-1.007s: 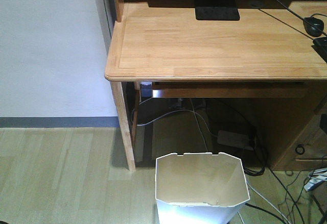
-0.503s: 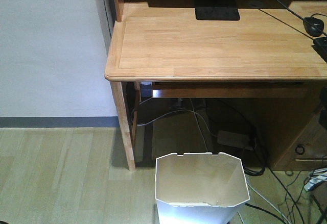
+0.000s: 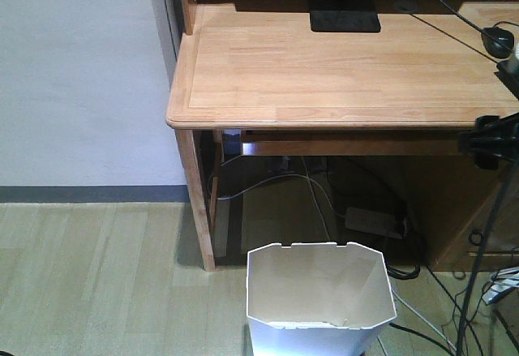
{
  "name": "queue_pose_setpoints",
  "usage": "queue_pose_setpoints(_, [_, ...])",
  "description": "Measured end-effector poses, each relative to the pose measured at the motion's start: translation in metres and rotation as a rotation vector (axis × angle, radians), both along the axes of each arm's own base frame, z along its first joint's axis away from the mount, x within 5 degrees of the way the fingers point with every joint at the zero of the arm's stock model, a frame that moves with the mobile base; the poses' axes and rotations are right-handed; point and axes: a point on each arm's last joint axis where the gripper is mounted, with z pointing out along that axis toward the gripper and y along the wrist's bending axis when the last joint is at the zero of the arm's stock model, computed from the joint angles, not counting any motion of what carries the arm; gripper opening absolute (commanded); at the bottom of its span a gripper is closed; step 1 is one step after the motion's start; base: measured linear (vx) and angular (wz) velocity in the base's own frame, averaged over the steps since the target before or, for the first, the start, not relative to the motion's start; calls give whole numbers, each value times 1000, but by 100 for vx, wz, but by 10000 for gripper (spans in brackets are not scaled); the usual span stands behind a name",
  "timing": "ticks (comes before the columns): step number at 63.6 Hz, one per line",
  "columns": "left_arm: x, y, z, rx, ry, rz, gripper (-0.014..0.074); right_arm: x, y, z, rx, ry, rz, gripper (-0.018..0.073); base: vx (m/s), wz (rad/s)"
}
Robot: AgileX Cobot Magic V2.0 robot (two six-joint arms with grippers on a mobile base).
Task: Move trash bin to bedside with robot
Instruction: 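Lower the right gripper down to the rim of the white trash bin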
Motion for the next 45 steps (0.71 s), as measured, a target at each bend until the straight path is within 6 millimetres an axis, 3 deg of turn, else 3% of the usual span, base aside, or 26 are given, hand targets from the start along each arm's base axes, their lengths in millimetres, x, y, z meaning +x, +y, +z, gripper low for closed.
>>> queue_pose_setpoints(9, [0,0,0,0,0,0,-6,23,-6,-28,8,140,27,560,0,0])
queue_pose_setpoints(20, [0,0,0,0,0,0,-6,45,-21,-79,130,302,25,560,0,0])
queue_pose_setpoints(31, [0,0,0,0,0,0,-6,60,-31,-128,193,372,48,560,0,0])
queue_pose_setpoints(45, [0,0,0,0,0,0,-6,75,-34,-196,135,414,69,560,0,0])
